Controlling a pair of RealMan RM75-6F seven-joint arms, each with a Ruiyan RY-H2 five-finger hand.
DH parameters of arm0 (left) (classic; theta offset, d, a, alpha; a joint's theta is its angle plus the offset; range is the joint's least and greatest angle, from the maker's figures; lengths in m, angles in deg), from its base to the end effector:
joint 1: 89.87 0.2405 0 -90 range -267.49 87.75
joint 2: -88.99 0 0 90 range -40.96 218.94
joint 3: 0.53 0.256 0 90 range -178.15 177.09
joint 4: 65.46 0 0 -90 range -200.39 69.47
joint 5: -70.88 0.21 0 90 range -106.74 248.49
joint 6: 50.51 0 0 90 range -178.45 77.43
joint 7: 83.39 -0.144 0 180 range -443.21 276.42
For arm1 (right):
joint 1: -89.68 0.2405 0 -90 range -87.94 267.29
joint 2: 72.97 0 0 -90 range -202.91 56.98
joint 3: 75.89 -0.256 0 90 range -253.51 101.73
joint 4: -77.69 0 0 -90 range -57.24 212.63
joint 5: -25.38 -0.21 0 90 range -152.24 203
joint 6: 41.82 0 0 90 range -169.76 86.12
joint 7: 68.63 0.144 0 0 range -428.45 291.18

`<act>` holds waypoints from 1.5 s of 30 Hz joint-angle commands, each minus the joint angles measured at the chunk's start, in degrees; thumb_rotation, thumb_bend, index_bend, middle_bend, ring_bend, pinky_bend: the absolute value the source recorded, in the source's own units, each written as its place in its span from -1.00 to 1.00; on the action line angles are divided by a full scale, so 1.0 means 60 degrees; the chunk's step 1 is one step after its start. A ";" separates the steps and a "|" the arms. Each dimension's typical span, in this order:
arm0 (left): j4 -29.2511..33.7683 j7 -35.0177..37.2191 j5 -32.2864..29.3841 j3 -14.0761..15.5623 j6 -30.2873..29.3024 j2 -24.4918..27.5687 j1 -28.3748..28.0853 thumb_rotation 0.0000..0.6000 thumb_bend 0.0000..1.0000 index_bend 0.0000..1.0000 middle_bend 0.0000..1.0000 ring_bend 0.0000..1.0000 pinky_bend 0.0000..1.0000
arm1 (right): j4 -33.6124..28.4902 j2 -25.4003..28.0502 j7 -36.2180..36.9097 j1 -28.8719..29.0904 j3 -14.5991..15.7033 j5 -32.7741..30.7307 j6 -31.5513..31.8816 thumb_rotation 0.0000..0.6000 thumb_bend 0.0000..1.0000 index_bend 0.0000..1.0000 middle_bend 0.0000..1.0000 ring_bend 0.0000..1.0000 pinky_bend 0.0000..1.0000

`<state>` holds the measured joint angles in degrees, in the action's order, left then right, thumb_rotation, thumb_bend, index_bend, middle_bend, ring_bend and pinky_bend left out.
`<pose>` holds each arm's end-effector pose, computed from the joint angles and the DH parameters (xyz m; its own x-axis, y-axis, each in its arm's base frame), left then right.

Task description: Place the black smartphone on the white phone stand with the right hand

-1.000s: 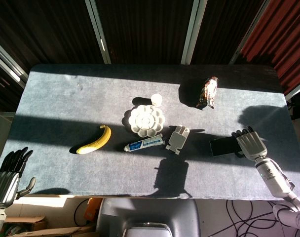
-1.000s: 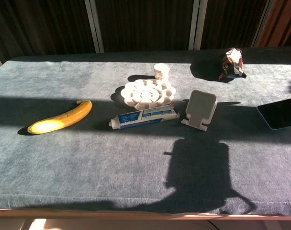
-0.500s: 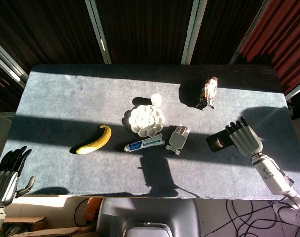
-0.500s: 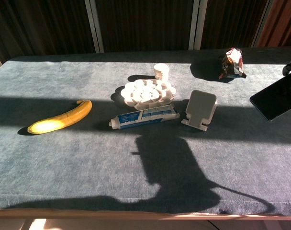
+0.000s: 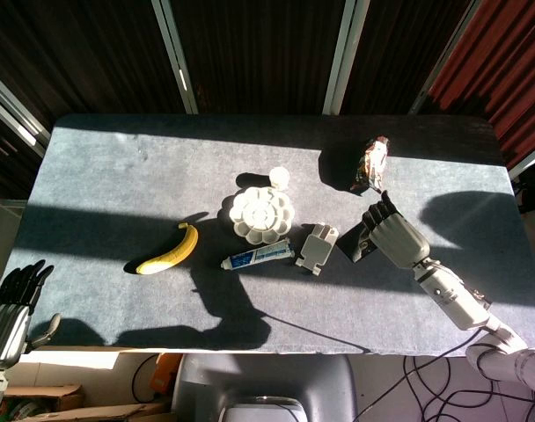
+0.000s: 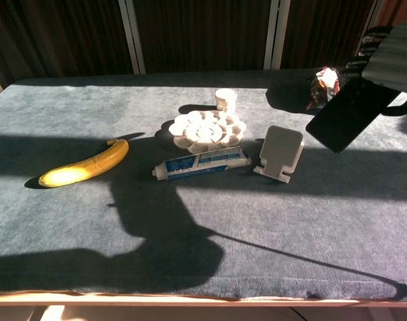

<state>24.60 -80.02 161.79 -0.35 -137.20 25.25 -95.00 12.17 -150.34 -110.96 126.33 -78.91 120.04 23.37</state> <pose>-0.3100 0.1715 0.1565 0.3920 0.0268 0.9196 0.9168 -0.0946 -0.3880 -0.2377 -0.3555 0.0814 0.9142 0.3846 0.1276 0.0190 -0.3552 0.9346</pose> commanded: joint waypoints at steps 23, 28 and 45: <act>-0.0157 0.0423 -0.0019 -0.0022 -0.0060 0.0123 0.0057 1.00 -0.24 -1.00 -1.00 -1.00 -1.00 | -0.0289 -0.0689 0.0288 0.1375 -0.0055 0.0513 -0.0955 1.00 -0.34 1.00 0.51 0.09 -0.32; -0.0148 0.0390 -0.0036 -0.0025 -0.0008 0.0115 0.0036 1.00 -0.24 -1.00 -1.00 -1.00 -1.00 | -0.0221 -0.0629 0.0397 0.1421 -0.0025 0.0504 -0.1000 1.00 -0.34 1.00 0.52 0.11 -0.32; -0.0124 0.0239 -0.0170 -0.0051 0.0286 0.0078 -0.0094 1.00 -0.24 -1.00 -1.00 -1.00 -1.00 | 0.0345 -0.0582 0.0315 0.1598 0.0128 0.0990 -0.0611 1.00 -0.36 1.00 0.58 0.18 -0.27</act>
<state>23.85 -78.58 160.79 -0.66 -135.52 25.72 -95.54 13.86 -153.68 -108.64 135.82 -78.28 125.53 19.24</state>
